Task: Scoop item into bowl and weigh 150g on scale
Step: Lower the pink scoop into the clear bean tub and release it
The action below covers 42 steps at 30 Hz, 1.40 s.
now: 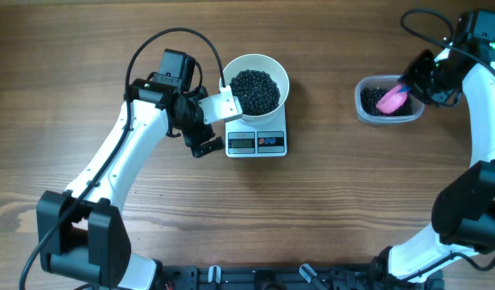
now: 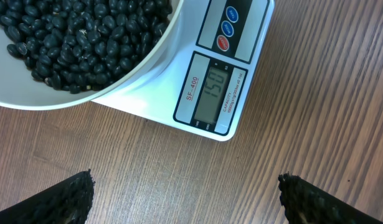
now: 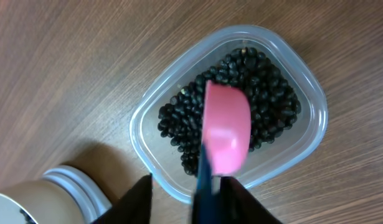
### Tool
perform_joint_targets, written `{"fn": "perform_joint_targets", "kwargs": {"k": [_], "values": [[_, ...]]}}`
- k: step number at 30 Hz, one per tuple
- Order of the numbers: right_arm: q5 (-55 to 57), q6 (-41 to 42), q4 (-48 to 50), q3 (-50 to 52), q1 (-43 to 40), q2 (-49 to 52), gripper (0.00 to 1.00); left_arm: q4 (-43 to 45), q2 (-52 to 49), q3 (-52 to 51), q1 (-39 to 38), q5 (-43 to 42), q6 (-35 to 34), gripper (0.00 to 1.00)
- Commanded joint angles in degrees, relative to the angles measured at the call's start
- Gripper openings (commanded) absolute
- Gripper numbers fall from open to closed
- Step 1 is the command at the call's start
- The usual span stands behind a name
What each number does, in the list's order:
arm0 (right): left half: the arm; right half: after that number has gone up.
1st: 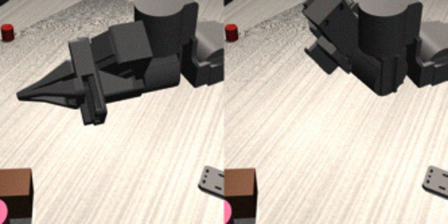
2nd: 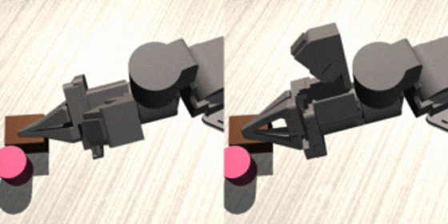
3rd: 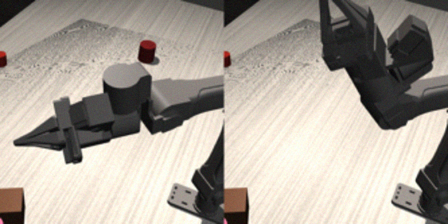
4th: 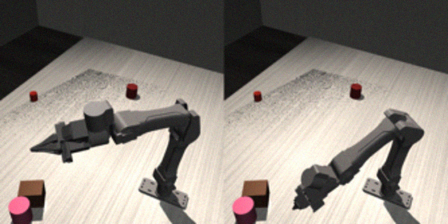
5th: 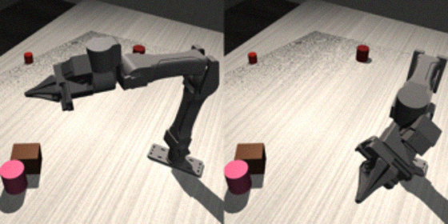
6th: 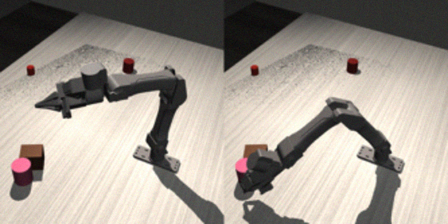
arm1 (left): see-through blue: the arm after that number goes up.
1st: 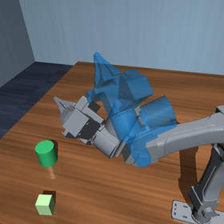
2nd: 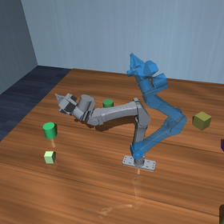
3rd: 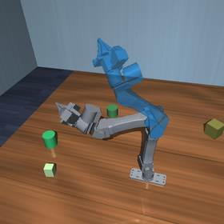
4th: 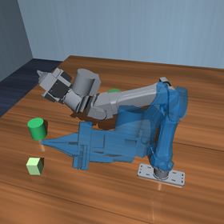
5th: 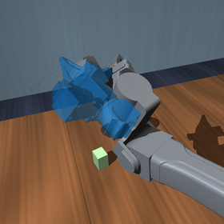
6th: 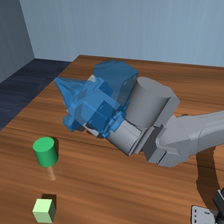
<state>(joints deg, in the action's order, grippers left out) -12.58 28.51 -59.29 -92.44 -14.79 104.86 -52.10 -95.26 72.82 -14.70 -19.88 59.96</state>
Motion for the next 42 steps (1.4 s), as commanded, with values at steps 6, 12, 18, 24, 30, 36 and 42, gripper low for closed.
{"fn": "perform_joint_targets", "kwargs": {"k": [6,12,18,24,30,36,42], "values": [[9.73,0.13,0.48,-0.79,0.13,0.70,0.88,0.00,-0.22,0.26,-0.02,-1.31,0.92,1.00],[16.83,0.15,5.97,-0.79,0.13,0.70,1.00,-0.02,-0.22,0.26,-0.02,-1.31,0.92,1.00],[10.54,0.17,15.74,-0.79,0.13,0.70,1.00,-0.02,-0.22,0.26,-0.02,-1.31,0.92,1.00],[10.56,0.13,16.24,-0.81,0.13,0.70,1.00,-0.02,-0.22,0.26,-0.02,-1.31,0.92,1.00],[10.56,0.15,16.24,-0.81,0.13,0.70,1.00,-0.02,-0.22,0.26,-0.02,-1.31,0.92,1.00],[10.56,0.13,16.24,-0.79,0.15,0.70,1.00,-0.02,-0.22,0.26,-0.02,-1.31,0.92,1.00],[10.56,0.13,16.24,-0.81,0.13,0.70,1.00,-0.02,-0.22,0.26,-0.02,-1.31,0.92,1.00]]}}
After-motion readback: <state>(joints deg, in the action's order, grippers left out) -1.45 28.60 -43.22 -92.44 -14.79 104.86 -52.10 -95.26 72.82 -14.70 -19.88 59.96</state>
